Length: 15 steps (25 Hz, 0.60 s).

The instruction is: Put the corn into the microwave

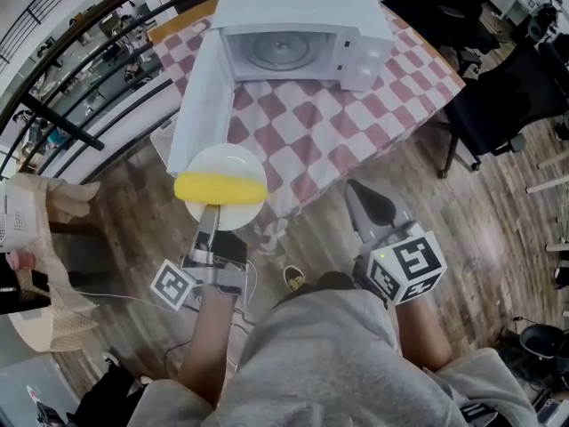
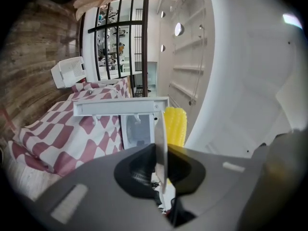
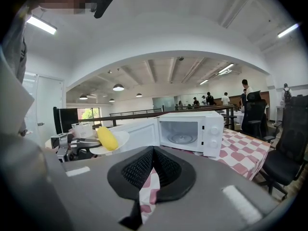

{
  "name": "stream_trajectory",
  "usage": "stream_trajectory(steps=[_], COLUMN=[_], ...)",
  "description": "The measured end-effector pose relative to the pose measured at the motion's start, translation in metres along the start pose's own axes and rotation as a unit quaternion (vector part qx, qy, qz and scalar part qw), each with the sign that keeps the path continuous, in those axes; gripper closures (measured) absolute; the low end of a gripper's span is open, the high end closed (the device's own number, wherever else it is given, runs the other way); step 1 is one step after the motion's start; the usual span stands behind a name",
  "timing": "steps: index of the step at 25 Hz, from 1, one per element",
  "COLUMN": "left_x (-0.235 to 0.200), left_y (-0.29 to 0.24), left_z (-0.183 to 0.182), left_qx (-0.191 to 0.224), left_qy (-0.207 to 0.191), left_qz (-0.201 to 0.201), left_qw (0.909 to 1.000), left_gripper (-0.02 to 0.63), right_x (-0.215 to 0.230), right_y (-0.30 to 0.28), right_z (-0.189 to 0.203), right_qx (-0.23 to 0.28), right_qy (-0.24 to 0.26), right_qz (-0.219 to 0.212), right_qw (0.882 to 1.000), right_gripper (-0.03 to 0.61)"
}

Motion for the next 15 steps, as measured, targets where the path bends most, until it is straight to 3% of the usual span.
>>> stream_trajectory(steps=[6,15], left_x=[0.005,0.017], left_y=[0.002,-0.026], left_z=[-0.015,0.031], left_qx=[0.008,-0.036], left_qy=[-0.031,-0.014], left_qz=[0.001,0.012], left_qw=[0.9995,0.9992], left_gripper=[0.586,0.586], right_x=[-0.003,0.019], right_y=[-0.001,0.001], right_z=[-0.005,-0.012], right_qx=[0.006,0.008], right_qy=[0.005,0.006], right_qz=[-0.005,0.003], right_qw=[1.0,1.0], right_gripper=[0.58,0.578])
Point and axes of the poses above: the fingertips, and each gripper's own axes: y backward along the fingers, x to its right, z out of its underside, the point moved 10 cm from there along y, backward along the fingers, and after that the axes turned 9 degrees about z, right-handed, at the moved point
